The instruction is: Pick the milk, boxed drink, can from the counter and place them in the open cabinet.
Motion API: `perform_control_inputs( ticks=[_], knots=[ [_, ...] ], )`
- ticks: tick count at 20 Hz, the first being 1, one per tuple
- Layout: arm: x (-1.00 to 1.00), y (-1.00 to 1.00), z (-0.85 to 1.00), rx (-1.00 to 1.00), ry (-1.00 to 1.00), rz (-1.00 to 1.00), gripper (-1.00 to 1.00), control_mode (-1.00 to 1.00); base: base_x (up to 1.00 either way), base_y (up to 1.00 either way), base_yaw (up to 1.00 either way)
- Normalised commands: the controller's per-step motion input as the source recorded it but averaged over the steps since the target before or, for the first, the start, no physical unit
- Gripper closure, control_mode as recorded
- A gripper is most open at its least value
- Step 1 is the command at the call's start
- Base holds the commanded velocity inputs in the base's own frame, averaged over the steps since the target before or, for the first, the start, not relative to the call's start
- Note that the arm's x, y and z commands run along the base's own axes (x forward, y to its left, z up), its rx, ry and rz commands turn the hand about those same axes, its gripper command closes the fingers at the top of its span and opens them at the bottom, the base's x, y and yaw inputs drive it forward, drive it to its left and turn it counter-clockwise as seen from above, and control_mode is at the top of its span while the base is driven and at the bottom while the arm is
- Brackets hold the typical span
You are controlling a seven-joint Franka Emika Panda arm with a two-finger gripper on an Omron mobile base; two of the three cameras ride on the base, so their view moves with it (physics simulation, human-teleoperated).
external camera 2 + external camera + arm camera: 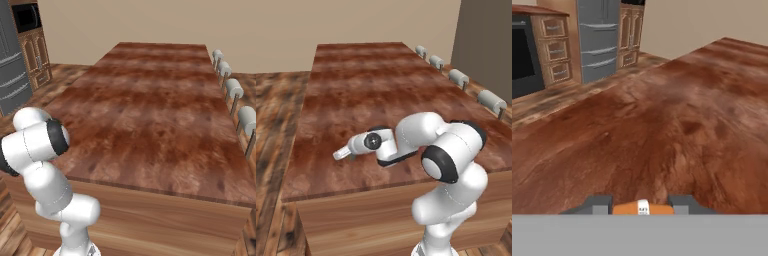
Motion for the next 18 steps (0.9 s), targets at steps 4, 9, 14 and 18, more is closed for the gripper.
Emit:
perform_control_inputs(
  ticks=[4, 9, 14, 18],
  knots=[
    [-0.31, 0.00, 1.00, 0.00, 0.00, 0.00, 1.00, -1.00, 0.00, 0.00, 0.00],
    [-0.33, 0.00, 1.00, 0.00, 0.00, 0.00, 1.00, -1.00, 0.00, 0.00, 0.00],
    [-0.21, 0.04, 1.00, 0.00, 0.11, 0.00, 1.00, -1.00, 0.00, 0.00, 0.00],
    [-0.35, 0.05, 1.00, 0.00, 0.05, -0.02, 1.00, -1.00, 0.00, 0.00, 0.00]
  ],
)
